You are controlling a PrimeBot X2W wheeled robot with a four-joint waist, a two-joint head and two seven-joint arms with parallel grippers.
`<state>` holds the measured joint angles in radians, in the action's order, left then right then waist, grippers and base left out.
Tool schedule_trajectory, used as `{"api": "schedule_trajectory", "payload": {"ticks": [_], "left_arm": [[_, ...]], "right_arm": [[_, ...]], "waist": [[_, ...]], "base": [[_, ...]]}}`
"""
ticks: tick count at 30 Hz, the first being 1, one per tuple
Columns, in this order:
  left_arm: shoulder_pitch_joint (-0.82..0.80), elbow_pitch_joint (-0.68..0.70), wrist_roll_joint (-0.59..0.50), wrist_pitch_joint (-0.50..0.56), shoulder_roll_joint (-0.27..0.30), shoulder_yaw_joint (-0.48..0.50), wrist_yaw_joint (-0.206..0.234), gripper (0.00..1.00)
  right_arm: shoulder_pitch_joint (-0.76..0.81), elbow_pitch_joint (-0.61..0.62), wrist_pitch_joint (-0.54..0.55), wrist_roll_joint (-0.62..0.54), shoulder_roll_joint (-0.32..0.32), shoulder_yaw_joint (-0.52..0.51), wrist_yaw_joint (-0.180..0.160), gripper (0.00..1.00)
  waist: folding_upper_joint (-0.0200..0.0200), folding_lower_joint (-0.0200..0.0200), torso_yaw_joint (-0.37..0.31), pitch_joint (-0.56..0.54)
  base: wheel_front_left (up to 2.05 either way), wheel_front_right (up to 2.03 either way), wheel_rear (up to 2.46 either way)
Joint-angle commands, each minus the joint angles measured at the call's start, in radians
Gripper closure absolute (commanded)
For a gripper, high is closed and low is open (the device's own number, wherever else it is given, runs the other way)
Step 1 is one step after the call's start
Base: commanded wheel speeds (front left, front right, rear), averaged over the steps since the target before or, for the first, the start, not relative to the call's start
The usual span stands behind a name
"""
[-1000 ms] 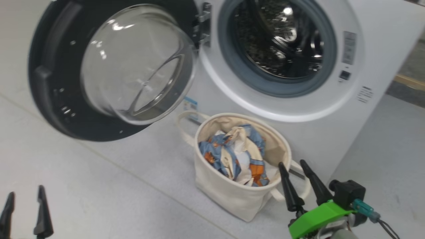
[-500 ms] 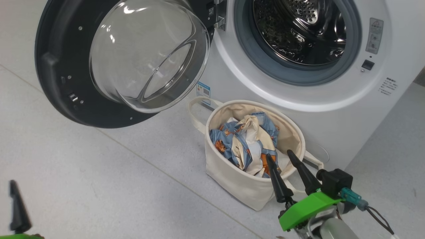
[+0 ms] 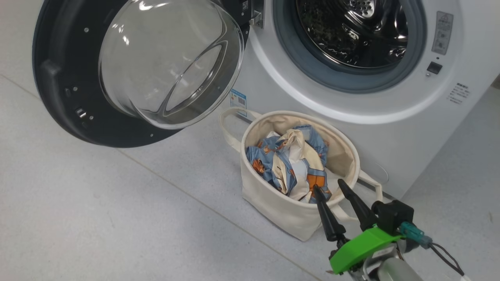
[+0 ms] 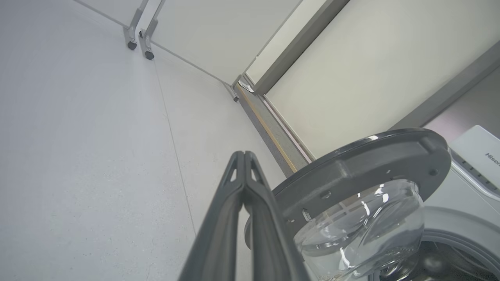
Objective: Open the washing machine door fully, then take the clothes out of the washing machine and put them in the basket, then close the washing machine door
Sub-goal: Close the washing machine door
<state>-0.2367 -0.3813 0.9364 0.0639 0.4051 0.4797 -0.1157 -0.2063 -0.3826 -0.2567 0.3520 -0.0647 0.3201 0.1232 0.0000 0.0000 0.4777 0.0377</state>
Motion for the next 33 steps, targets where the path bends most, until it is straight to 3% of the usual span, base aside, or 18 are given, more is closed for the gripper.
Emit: {"api": "schedule_trajectory", "payload": {"ticks": [1,9,16,23,33], "left_arm": [[-0.069,0.008,0.050,0.042,0.077,0.056,-0.008,1.00],[-0.251,-0.196,0.356,0.332,0.215,0.147,-0.012,1.00],[-0.399,-0.335,0.423,0.491,0.292,0.105,0.003,1.00],[-0.565,-0.429,0.425,0.525,0.296,0.038,0.001,1.00],[-0.724,-0.531,0.414,0.469,0.255,-0.021,-0.013,1.00]], "right_arm": [[-0.044,0.025,-0.005,-0.006,-0.008,0.024,0.008,0.00],[-0.066,0.017,-0.005,-0.019,-0.051,0.042,0.008,0.00],[-0.090,0.013,-0.005,-0.028,-0.092,0.056,0.008,0.00],[-0.112,0.041,0.016,-0.050,-0.132,0.041,0.008,0.00],[-0.098,0.163,0.088,-0.110,-0.173,-0.042,0.008,0.00]], "waist": [[0.0000,0.0000,-0.003,0.009],[0.0000,0.0000,-0.018,0.043],[0.0000,0.0000,-0.030,0.085],[0.0000,0.0000,-0.036,0.159],[0.0000,0.0000,-0.046,0.286]], "base": [[0.00,0.00,0.00],[0.00,0.00,0.00],[0.00,0.00,0.00],[0.00,0.00,0.00],[0.00,0.00,0.00]]}}
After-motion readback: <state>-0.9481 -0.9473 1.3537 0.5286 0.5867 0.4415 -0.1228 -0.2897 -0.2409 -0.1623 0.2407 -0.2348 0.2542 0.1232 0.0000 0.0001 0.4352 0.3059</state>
